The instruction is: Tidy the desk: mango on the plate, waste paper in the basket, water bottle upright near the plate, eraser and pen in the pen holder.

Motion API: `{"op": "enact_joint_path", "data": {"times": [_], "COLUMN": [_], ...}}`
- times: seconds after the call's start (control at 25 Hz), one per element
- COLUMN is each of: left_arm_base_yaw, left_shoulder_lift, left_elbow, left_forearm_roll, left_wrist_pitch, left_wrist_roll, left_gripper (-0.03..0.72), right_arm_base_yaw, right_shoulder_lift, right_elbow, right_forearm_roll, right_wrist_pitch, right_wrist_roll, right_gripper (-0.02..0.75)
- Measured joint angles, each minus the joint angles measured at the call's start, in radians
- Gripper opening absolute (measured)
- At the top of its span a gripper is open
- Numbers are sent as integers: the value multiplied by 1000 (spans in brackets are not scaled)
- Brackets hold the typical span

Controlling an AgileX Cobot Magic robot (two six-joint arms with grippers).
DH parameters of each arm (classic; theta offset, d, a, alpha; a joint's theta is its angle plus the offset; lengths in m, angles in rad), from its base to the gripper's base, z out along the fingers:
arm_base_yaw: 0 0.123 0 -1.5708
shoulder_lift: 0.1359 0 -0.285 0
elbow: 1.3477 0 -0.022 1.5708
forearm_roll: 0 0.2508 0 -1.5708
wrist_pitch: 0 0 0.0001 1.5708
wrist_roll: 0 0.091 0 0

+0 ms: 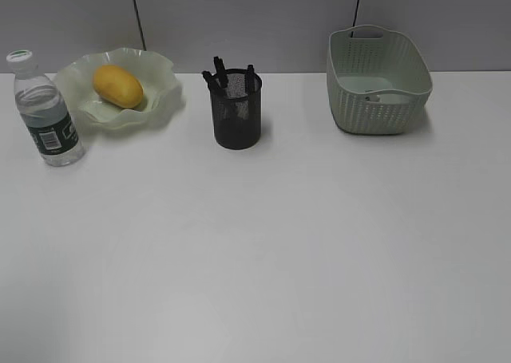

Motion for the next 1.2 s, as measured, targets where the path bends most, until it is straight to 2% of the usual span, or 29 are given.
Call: {"op": "enact_joint_path", "data": {"times": [0.24, 0.52, 0.72, 0.92, 1.2], "left_arm_base_yaw": [0, 0, 0, 0, 0], "left_shoulder_lift": [-314, -558, -579, -579, -579], "left_elbow": [114, 127, 154, 243, 308], "left_forearm_roll": [-37, -62, -59, -69, -99], "left_wrist_pitch": [1, 4, -5, -13, -108], "left_wrist_roll": [0, 1, 17, 47, 90], "left_gripper": [512, 501, 500, 499, 499], "right_arm_base_yaw": [0, 0, 0, 0, 0], "right_shoulder_lift": [0, 0, 0, 0, 0], "right_elbow": [0, 0, 0, 0, 0], "right_forearm_roll": [0, 0, 0, 0, 12], "right_wrist_pitch": [0, 0, 0, 0, 0], "right_wrist_roll": [0, 0, 0, 0, 0], "right_gripper": [503, 503, 502, 502, 502]}}
